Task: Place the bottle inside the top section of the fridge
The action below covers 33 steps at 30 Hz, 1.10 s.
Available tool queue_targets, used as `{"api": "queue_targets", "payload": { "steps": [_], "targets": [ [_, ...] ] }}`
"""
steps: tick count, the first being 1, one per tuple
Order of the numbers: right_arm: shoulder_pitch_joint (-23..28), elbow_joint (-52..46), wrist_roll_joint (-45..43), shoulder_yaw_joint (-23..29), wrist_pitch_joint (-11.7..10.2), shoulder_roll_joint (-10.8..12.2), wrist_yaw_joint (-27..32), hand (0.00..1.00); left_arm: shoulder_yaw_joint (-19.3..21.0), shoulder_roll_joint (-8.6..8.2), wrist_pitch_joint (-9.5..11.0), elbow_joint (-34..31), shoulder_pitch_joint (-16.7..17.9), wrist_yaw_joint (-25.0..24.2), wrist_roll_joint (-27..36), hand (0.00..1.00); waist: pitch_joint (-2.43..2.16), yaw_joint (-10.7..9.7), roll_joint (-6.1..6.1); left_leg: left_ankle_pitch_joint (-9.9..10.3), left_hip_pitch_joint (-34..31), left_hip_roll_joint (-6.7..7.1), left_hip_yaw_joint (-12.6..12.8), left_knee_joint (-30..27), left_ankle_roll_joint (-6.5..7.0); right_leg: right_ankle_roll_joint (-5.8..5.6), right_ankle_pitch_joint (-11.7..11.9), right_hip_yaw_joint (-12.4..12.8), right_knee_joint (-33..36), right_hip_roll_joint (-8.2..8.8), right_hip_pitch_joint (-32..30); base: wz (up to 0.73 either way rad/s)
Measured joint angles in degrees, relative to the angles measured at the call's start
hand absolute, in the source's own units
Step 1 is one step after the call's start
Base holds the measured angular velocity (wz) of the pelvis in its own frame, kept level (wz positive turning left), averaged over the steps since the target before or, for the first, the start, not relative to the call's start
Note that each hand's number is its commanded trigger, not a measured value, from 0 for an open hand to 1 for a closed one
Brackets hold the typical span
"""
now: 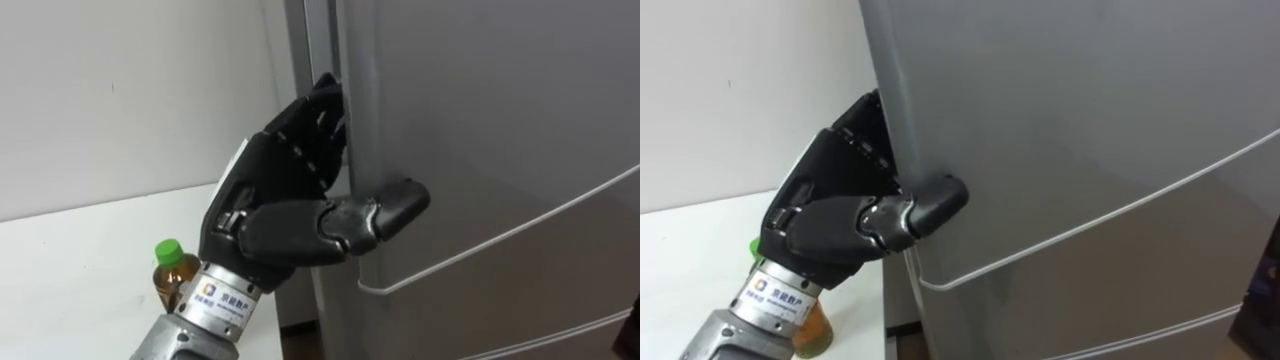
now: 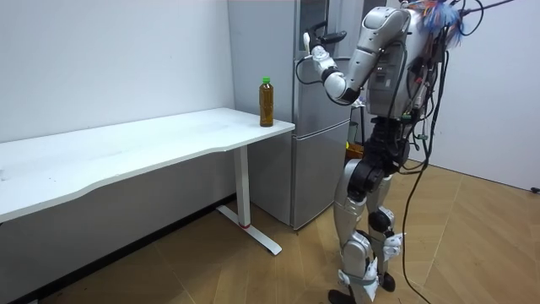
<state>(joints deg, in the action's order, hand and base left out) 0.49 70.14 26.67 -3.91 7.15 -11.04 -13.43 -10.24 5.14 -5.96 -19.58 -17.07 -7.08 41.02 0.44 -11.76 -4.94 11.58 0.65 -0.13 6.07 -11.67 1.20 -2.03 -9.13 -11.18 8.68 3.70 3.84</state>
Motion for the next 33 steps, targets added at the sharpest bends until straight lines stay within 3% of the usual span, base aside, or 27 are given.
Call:
{"api": "queue_targets", "payload": {
  "steps": [6,13,19,28,33],
  "targets": [
    [-0.6,1.0,0.1,-0.7,-0.2,-0.1,0.1,0.00,-1.2,0.05,0.4,0.1,0.0,0.0,1.1,0.00,0.02,0.0,0.21,0.0,0.0,0.01,0.0,0.0,0.04,-0.10,0.1,0.0,0.0,0.01,0.0,0.00],
    [-0.6,1.0,0.0,-1.1,-1.0,0.0,0.1,0.00,-4.5,-0.27,3.6,0.1,1.7,-1.5,2.4,0.00,0.08,-0.2,0.28,0.1,0.3,-0.03,0.4,0.3,0.14,-0.21,0.2,0.4,0.0,0.07,0.0,-0.01],
    [-0.5,0.9,0.2,-1.2,-1.3,0.0,0.2,0.00,-6.1,-0.32,3.9,0.1,1.9,-3.6,5.0,0.00,0.11,-0.2,0.22,0.3,0.4,-0.09,1.4,0.3,0.48,-0.49,0.4,1.2,0.0,0.08,-0.3,-0.08],
    [-0.5,0.8,2.3,-1.5,-1.6,-0.4,0.3,0.00,-10.3,-1.70,3.9,0.1,1.9,-7.0,9.1,0.00,0.28,-0.9,-0.68,0.5,0.3,-0.09,2.6,0.3,1.11,-1.00,1.1,2.0,-0.1,0.38,-0.8,-0.06],
    [-0.5,0.8,2.5,-1.4,-2.3,-0.4,0.2,0.00,-12.1,-1.42,3.9,0.1,1.7,-11.1,10.0,0.00,0.30,-2.3,-1.17,0.6,1.3,-0.14,4.2,1.0,1.14,-1.00,1.1,3.4,-0.1,0.33,-0.9,-0.17]
  ]
}}
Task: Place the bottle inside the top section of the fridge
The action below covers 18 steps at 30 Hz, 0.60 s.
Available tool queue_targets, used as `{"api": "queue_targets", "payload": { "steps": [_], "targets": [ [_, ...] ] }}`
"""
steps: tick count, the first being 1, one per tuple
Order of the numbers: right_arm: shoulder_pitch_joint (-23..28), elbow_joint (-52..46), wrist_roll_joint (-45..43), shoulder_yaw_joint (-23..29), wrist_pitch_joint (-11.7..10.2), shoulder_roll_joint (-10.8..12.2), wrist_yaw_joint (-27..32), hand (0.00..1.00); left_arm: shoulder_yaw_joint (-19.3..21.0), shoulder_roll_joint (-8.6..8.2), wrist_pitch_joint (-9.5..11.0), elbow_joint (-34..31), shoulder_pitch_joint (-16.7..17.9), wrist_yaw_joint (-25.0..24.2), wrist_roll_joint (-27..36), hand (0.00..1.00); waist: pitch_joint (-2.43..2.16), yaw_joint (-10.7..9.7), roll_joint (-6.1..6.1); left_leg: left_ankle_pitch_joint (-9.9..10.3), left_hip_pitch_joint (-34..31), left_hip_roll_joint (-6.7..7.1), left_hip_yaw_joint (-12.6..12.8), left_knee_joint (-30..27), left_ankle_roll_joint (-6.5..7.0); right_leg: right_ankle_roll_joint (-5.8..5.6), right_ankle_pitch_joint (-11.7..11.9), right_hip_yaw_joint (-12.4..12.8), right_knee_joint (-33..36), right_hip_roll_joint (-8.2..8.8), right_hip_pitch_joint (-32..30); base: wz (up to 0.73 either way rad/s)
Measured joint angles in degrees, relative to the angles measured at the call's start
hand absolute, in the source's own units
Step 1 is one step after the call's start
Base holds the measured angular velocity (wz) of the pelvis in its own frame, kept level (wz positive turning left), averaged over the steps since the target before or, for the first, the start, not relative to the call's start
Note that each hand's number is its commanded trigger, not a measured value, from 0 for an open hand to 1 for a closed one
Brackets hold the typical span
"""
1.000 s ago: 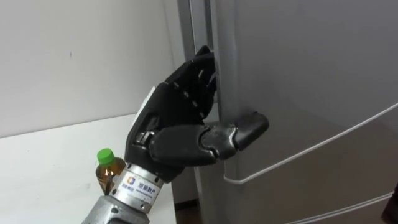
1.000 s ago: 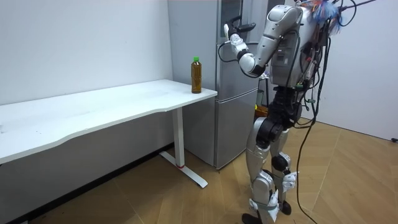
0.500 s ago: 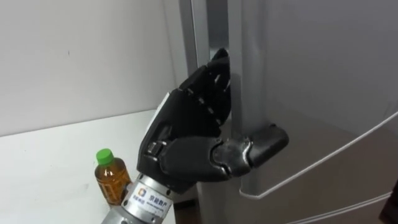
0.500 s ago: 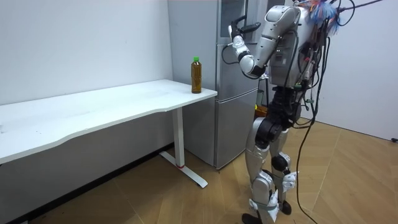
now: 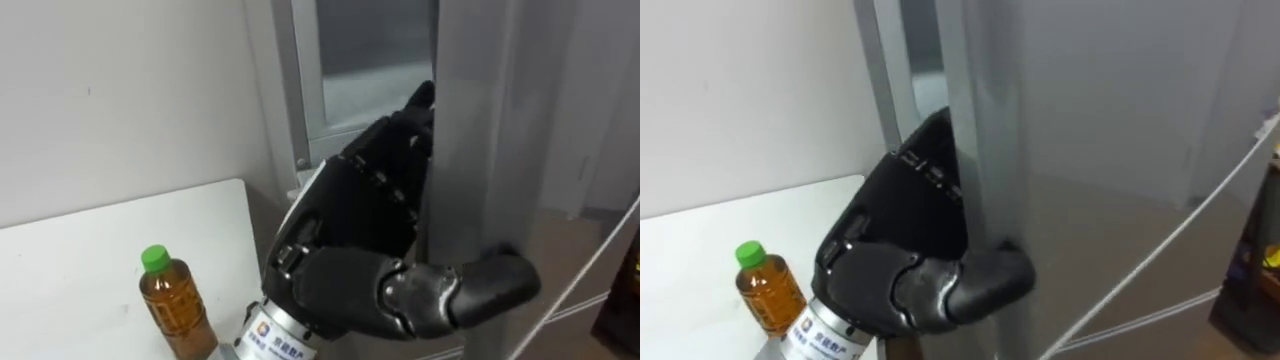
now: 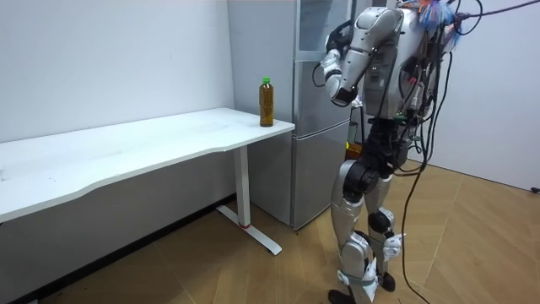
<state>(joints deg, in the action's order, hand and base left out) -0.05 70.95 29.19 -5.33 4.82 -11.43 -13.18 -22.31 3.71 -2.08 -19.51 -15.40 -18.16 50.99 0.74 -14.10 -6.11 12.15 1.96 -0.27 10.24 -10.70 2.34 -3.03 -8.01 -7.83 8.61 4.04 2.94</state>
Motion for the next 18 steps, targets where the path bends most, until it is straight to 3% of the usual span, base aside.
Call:
{"api": "queue_targets", "payload": {
  "steps": [6,12,16,18],
  "targets": [
    [-0.1,0.0,0.1,0.4,-0.5,0.0,0.4,0.00,-4.1,1.32,-2.3,0.2,-3.0,-4.6,-0.8,0.00,0.29,-2.2,-0.35,0.0,1.2,-0.25,2.1,1.1,-0.03,0.00,0.0,1.7,0.0,-0.26,0.0,-0.19],
    [-0.8,0.3,0.0,0.4,-0.5,-0.1,0.5,0.00,-6.9,1.47,-4.2,0.4,-5.1,-7.4,-3.9,0.00,0.31,-4.4,-0.32,0.2,2.0,-0.97,3.8,1.3,-0.48,0.37,0.1,3.3,-0.1,-1.09,-0.1,-0.19],
    [-1.0,0.3,0.7,0.4,-0.5,-0.3,0.5,0.00,-10.1,2.80,-8.0,1.2,-5.1,-7.9,-8.9,0.00,0.34,-5.5,-0.29,0.1,1.8,-0.97,4.1,1.1,-0.73,0.65,0.0,3.4,-0.1,-1.23,-1.1,-0.03],
    [-1.1,0.3,1.4,0.4,-0.5,-0.3,0.5,0.00,-10.1,3.09,-8.7,1.2,-5.1,-8.0,-10.2,0.00,0.34,-5.9,-0.29,0.0,1.8,-0.97,4.2,1.1,-0.77,0.75,-0.1,3.4,-0.1,-1.25,-1.2,0.00]
  ]
}}
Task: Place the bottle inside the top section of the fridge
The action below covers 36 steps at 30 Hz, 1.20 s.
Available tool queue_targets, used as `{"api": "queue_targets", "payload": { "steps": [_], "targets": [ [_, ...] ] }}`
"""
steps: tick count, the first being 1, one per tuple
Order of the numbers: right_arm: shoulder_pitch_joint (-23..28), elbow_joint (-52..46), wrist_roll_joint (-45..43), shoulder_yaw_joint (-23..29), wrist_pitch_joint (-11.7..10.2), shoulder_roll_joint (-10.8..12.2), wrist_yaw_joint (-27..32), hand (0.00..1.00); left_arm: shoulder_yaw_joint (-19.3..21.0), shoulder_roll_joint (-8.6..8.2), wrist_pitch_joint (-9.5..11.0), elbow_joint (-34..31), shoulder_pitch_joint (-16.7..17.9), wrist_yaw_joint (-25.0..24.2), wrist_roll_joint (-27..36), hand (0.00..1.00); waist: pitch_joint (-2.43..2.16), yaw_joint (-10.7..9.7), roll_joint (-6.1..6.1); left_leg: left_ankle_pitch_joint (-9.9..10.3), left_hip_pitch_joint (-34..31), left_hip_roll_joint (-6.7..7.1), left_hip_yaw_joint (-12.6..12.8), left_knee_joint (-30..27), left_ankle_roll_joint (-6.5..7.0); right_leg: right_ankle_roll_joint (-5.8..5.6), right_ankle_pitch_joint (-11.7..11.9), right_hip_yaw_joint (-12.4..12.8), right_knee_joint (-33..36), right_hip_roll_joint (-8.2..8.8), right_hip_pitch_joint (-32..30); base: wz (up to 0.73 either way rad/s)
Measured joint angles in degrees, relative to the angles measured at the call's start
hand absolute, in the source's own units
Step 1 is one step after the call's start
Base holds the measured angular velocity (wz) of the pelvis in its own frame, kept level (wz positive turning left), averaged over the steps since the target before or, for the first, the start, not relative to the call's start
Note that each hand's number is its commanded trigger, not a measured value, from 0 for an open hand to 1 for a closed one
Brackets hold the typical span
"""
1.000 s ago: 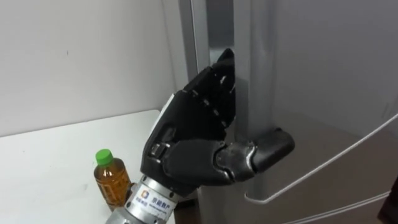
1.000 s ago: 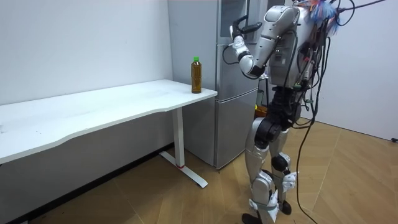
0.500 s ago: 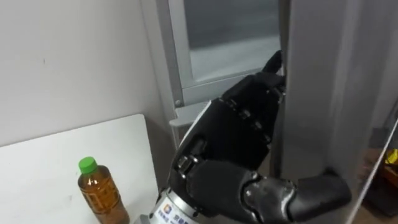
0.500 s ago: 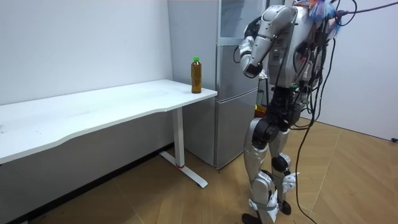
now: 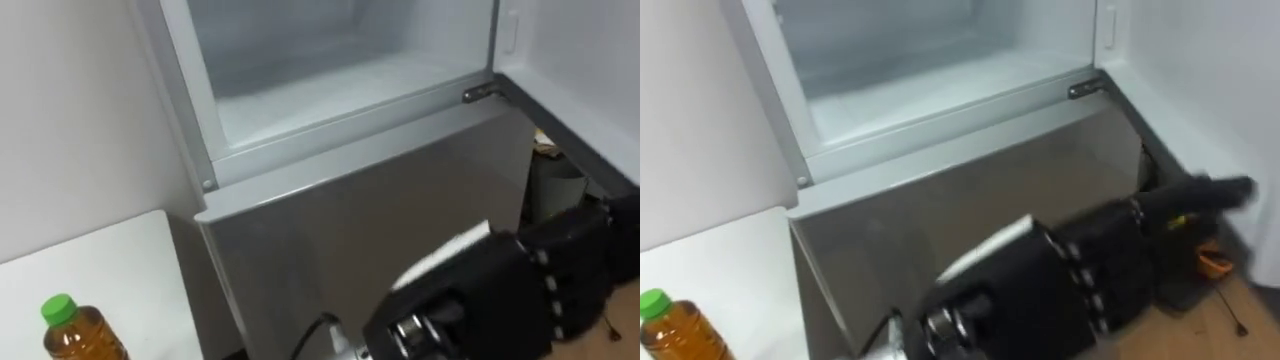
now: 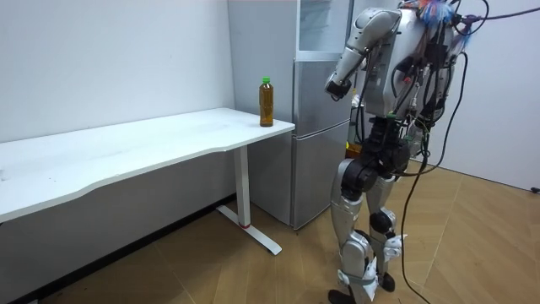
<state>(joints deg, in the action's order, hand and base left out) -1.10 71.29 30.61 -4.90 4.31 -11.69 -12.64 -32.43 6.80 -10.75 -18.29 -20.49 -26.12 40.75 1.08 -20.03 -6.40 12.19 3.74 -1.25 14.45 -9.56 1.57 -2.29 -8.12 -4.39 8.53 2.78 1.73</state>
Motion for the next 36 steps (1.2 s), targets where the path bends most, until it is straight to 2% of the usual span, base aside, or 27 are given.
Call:
{"api": "queue_targets", "payload": {
  "steps": [5,12,18,21,26,28,29,31,32,33,34,36],
  "targets": [
    [0.0,0.0,0.8,-0.1,0.0,-0.1,0.0,0.00,0.0,0.67,-0.3,0.0,0.0,-0.4,-0.4,0.00,0.02,-0.1,0.04,-0.1,0.0,-0.06,1.1,0.0,-0.08,0.09,-0.1,0.9,0.0,-0.07,-0.5,-0.10],
    [0.0,0.0,2.1,-0.2,0.1,0.0,0.0,0.00,0.0,0.90,-1.0,0.0,0.0,-0.4,-0.4,0.00,0.33,-0.1,0.51,-0.1,-0.4,-0.11,1.3,0.0,-0.08,0.05,-0.2,1.1,-0.1,-0.02,-0.8,-0.02],
    [0.0,0.0,2.9,-0.6,0.2,-0.1,0.0,0.00,0.0,0.93,-2.0,0.6,-2.3,-1.2,-0.3,0.00,0.30,-0.1,0.46,-0.1,-0.4,-0.05,1.3,0.0,-0.08,0.05,-0.2,1.1,-0.1,-0.06,-0.7,0.00],
    [0.1,0.0,2.6,-0.6,0.6,-0.1,0.0,0.00,0.0,0.90,-2.6,3.7,-2.3,-1.9,-0.7,0.00,0.30,0.1,0.54,-0.1,-0.1,-0.02,1.6,0.0,-0.09,0.13,-0.2,1.3,0.0,-0.18,-0.7,-0.03],
    [0.0,0.1,2.7,-0.6,0.7,-0.1,-0.1,0.00,0.0,1.15,-3.1,11.8,-1.2,-2.0,-4.9,0.00,0.40,0.3,0.82,-0.1,0.0,-0.07,1.3,0.0,-0.23,0.19,-0.2,1.1,0.2,-0.26,-0.5,0.01],
    [0.1,0.4,2.7,0.0,0.7,0.6,0.1,0.00,0.6,1.62,-3.0,15.3,1.3,-2.0,-9.4,0.00,0.65,0.5,1.55,-0.2,0.4,-0.14,1.1,0.1,-0.36,0.28,-0.2,1.1,0.1,-0.38,0.3,0.00],
    [0.5,0.4,2.7,0.0,0.6,1.1,0.4,0.00,0.9,1.55,-3.0,17.4,4.1,-2.0,-12.5,0.00,0.55,0.9,2.25,-0.3,0.6,-0.21,1.1,0.1,-0.48,0.41,-0.2,1.1,0.1,-0.47,0.5,0.00],
    [1.0,0.3,3.5,-0.1,0.5,1.7,1.3,0.00,0.9,3.16,-3.0,20.8,10.3,-1.8,-17.4,0.00,0.47,2.6,3.84,-0.4,0.8,-0.39,1.0,0.1,-0.63,0.63,-0.3,1.0,0.1,-0.68,0.7,0.00],
    [1.3,0.2,3.5,-0.2,0.4,1.9,1.4,0.00,0.9,3.67,-3.0,21.3,11.9,-1.8,-19.0,0.00,0.43,3.2,4.26,-0.4,0.8,-0.44,0.9,0.1,-0.64,0.68,-0.3,1.0,0.1,-0.76,0.4,0.06],
    [2.3,-0.5,3.3,-0.2,0.4,2.2,1.5,0.00,1.3,5.27,-3.0,22.5,15.5,-1.7,-21.7,0.00,-0.02,4.8,5.07,-0.5,0.4,-0.52,0.8,0.1,-0.74,0.82,-0.4,0.8,0.1,-0.83,0.4,0.10],
    [3.0,-1.1,3.6,-0.2,0.3,2.3,1.5,0.00,2.1,6.00,-3.0,25.2,18.1,-1.6,-23.2,0.00,-0.23,5.8,5.54,-0.5,0.3,-0.58,0.4,0.0,-0.76,0.87,-0.4,0.3,0.1,-0.82,0.5,0.15],
    [3.7,-1.0,3.6,-0.1,0.0,2.4,1.4,0.00,3.7,6.18,-2.8,31.4,20.3,-0.5,-25.8,0.00,-0.33,7.2,6.31,-0.5,0.0,-0.47,-0.7,0.0,-0.81,0.88,-0.4,-0.7,-0.1,-0.71,0.6,0.28]
  ]
}}
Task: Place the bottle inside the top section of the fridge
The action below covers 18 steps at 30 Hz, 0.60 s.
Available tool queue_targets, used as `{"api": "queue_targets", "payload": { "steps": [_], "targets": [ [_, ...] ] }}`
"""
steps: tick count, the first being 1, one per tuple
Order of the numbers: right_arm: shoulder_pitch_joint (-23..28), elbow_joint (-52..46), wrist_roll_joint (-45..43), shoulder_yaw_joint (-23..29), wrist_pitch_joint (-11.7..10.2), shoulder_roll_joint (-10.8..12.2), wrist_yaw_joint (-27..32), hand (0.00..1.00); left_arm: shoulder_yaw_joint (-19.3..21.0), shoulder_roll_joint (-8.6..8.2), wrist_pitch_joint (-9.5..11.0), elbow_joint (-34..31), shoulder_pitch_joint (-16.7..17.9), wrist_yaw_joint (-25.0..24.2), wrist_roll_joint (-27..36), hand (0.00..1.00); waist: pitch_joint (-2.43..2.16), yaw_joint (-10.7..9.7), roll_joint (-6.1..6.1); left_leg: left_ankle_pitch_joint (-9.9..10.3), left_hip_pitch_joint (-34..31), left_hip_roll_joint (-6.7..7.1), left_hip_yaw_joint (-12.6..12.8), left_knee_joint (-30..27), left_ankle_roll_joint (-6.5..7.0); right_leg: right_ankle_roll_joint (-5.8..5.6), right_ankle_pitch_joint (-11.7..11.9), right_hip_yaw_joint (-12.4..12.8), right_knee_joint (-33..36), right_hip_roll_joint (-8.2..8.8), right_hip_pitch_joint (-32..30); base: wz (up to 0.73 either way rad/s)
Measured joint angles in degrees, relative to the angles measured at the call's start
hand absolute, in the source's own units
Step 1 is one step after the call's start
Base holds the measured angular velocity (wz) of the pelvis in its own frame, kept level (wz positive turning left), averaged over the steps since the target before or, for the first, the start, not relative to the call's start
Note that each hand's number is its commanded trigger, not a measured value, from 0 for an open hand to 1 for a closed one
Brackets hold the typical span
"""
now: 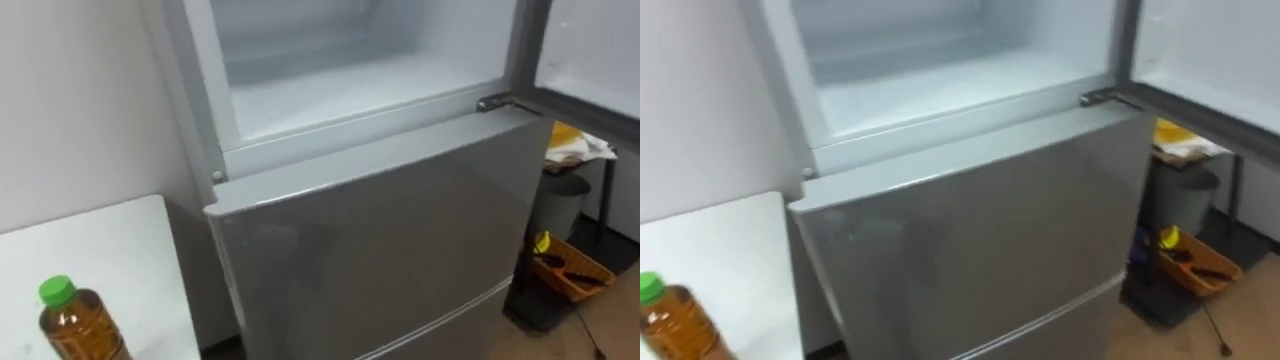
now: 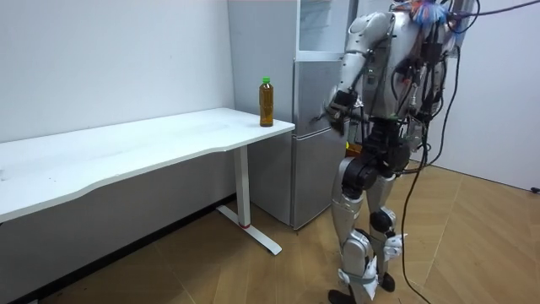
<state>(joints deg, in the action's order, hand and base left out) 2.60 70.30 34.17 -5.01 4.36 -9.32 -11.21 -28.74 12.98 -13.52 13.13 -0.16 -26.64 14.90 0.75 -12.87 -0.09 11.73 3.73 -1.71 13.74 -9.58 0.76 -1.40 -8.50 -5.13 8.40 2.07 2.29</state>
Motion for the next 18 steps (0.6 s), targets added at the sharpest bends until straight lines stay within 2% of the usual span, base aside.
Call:
{"api": "queue_targets", "payload": {
  "steps": [1,2,3,5,6,7,8,11,14,18],
  "targets": [
    [0.4,-0.1,-0.4,0.1,-0.2,0.0,-0.1,0.00,2.0,-0.23,0.1,3.7,1.7,1.3,-1.9,0.00,-0.18,1.5,0.34,0.0,-0.3,0.03,-0.2,0.0,0.00,0.00,0.0,-0.2,0.0,0.05,0.1,0.22],
    [0.7,-0.3,-0.4,0.1,-0.3,0.0,-0.2,0.00,2.9,-0.03,0.1,4.8,2.7,1.8,-2.9,0.00,-0.28,2.1,0.43,0.0,-0.5,0.03,-0.3,0.0,0.00,0.00,0.0,-0.3,0.0,0.04,0.0,0.11],
    [1.6,-1.3,-0.3,0.0,-0.8,0.0,-0.2,0.00,4.5,0.62,0.1,5.8,4.6,2.8,-3.8,0.00,-0.32,3.1,0.46,0.0,-0.8,0.04,-0.7,-0.1,-0.02,-0.01,0.0,-0.6,0.2,0.06,-0.1,0.18],
    [2.2,-1.5,-0.3,-0.1,-1.1,0.0,-0.3,0.00,6.4,0.97,0.6,8.2,5.9,4.1,-4.9,0.00,-0.29,4.4,0.29,0.0,-0.9,0.13,-1.8,-0.1,-0.02,-0.01,0.0,-1.4,0.3,0.15,0.1,0.21],
    [2.3,-1.5,-0.4,-0.1,-1.2,0.1,-0.4,0.00,7.5,0.76,2.0,10.5,6.4,5.2,-5.9,0.00,-0.27,5.1,0.12,0.0,-0.9,0.15,-2.0,0.0,-0.02,-0.01,0.0,-1.9,0.3,0.18,0.4,0.14],
    [2.5,-1.5,-0.5,-0.1,-1.2,0.1,-0.5,0.00,8.1,0.73,2.9,12.0,6.5,5.8,-6.3,0.00,-0.22,5.3,0.02,0.0,-0.9,0.15,-2.1,0.0,-0.02,-0.01,0.0,-2.3,0.2,0.22,0.7,0.19],
    [2.6,-1.5,-0.6,-0.1,-1.2,0.1,-0.8,0.00,8.8,0.46,4.1,15.0,6.7,7.0,-7.3,0.00,-0.36,5.4,-0.25,0.0,-0.7,0.17,-2.6,0.1,-0.03,-0.02,0.0,-3.0,0.2,0.26,1.0,0.18],
    [1.9,-1.4,-1.5,-0.1,-1.3,0.1,-1.7,0.00,10.6,-0.59,6.5,20.6,7.4,9.3,-9.3,0.00,-0.11,5.8,-0.40,0.0,-0.2,0.23,-3.0,0.3,-0.09,-0.04,0.0,-3.1,0.2,0.24,1.5,0.05],
    [2.1,-1.5,-1.5,-0.5,-1.3,0.1,-2.3,0.00,10.7,-1.34,8.3,25.6,7.6,10.3,-9.5,0.00,-0.10,6.5,-0.32,0.0,0.0,0.28,-3.0,0.2,-0.12,-0.04,0.0,-3.0,0.2,0.23,1.7,0.00],
    [2.4,-1.2,-1.4,-1.0,-1.4,0.1,-2.7,0.00,10.9,-2.27,11.7,32.3,7.9,12.1,-9.3,0.00,-0.21,7.4,-0.01,0.0,0.0,0.31,-3.1,0.1,-0.12,-0.03,0.0,-2.9,0.2,0.26,1.8,0.00]
  ]
}}
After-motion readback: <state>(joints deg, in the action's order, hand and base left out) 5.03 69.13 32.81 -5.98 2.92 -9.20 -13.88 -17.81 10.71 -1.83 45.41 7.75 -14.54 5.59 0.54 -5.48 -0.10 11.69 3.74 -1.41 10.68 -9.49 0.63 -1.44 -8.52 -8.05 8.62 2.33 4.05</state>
